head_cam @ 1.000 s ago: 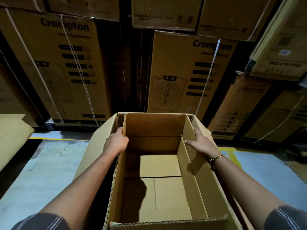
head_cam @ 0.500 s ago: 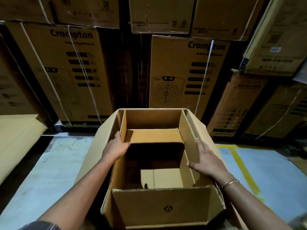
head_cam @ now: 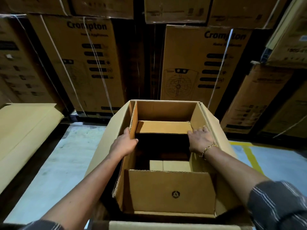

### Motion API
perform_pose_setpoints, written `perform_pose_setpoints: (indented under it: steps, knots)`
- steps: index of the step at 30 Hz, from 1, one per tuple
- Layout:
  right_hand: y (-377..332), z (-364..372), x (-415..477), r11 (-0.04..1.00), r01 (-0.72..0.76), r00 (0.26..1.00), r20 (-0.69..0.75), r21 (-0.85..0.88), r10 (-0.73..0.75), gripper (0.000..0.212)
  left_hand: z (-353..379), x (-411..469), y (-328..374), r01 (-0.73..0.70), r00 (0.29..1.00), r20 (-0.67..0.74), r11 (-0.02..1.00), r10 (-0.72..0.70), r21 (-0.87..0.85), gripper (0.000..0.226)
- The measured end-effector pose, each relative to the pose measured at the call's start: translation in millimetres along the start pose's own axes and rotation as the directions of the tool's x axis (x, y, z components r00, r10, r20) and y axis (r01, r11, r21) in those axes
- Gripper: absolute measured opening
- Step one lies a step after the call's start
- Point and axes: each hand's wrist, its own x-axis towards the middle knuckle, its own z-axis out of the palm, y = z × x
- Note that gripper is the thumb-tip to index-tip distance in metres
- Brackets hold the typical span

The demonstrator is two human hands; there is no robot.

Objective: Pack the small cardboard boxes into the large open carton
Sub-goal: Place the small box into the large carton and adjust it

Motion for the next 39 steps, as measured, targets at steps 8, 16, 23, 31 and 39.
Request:
perform_pose_setpoints:
  steps: [8, 16, 23, 31, 39]
  knots:
    - [10.7, 3.9, 81.6, 0.998, 0.045, 0.999, -0.023, -0.041, -0.046, 0.063, -8.0, 69.7, 22.5, -0.019, 0.999, 0.038, 1.000, 0.019, -0.013, 0.069]
    - [52.8, -41.6, 149.6, 0.988, -0.086, 0.955, -0.272, 0.128, 0.119, 0.054, -5.3, 119.1, 32.2, -0.020, 0.999, 0.033, 0.995, 0.023, -0.101, 0.068]
    - [64.9, -45.0, 196.9, 0.847, -0.153, 0.950, -0.162, 0.509, 0.269, 0.056, -5.8, 130.2, 36.7, -0.037, 0.999, 0.021, 0.997, 0.038, -0.072, 0.067]
    - [69.9, -41.1, 220.5, 0.759, -0.233, 0.959, 0.012, 0.608, 0.284, 0.071, -0.4, 132.4, 34.6, -0.053, 0.999, -0.004, 0.998, 0.053, -0.034, 0.065]
    - [74.4, -26.7, 190.6, 0.574, -0.159, 0.968, 0.011, 0.803, 0.252, 0.082, 0.7, 127.6, 45.2, -0.059, 0.998, -0.027, 0.994, 0.062, 0.097, 0.057]
